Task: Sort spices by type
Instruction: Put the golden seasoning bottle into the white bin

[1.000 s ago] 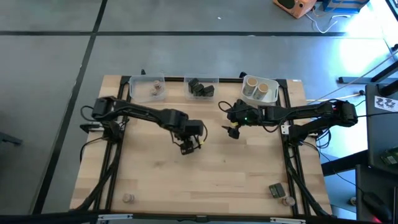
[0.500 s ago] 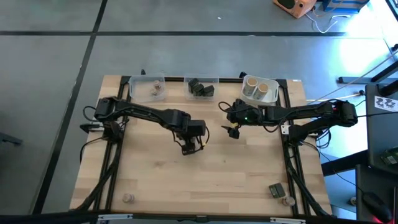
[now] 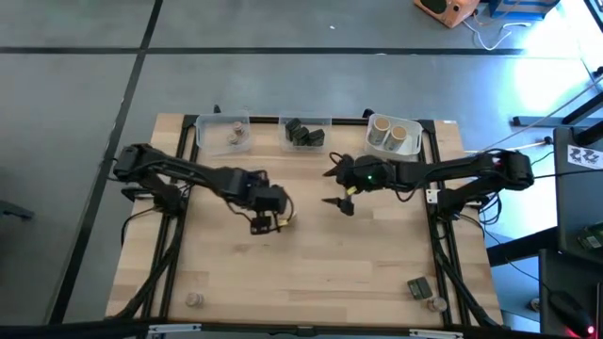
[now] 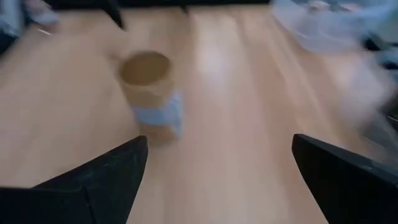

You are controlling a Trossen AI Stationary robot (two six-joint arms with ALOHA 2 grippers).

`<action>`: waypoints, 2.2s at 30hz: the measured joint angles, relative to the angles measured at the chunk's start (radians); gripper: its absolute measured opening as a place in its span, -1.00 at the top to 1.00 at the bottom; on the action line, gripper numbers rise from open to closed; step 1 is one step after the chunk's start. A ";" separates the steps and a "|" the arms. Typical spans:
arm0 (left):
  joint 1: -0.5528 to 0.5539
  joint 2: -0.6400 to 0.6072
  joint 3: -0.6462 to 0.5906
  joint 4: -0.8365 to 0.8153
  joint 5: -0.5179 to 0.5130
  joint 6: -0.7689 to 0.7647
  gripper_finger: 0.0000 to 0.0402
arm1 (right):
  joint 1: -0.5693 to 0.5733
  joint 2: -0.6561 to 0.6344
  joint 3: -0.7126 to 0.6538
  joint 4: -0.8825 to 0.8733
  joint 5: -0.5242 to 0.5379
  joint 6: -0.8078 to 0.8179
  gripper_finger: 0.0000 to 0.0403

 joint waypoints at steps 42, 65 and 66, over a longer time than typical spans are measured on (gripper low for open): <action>-0.045 -0.185 -0.677 1.094 -0.179 -0.036 -0.65 | 0.090 0.545 0.201 0.512 -0.074 -0.008 -0.92; -0.059 -0.185 -0.677 1.107 -0.179 -0.067 -0.65 | 0.091 0.440 0.200 0.328 0.048 -0.071 -0.39; -0.059 -0.185 -0.677 1.107 -0.178 -0.067 -0.65 | 0.091 0.421 0.200 0.296 0.075 -0.082 -0.39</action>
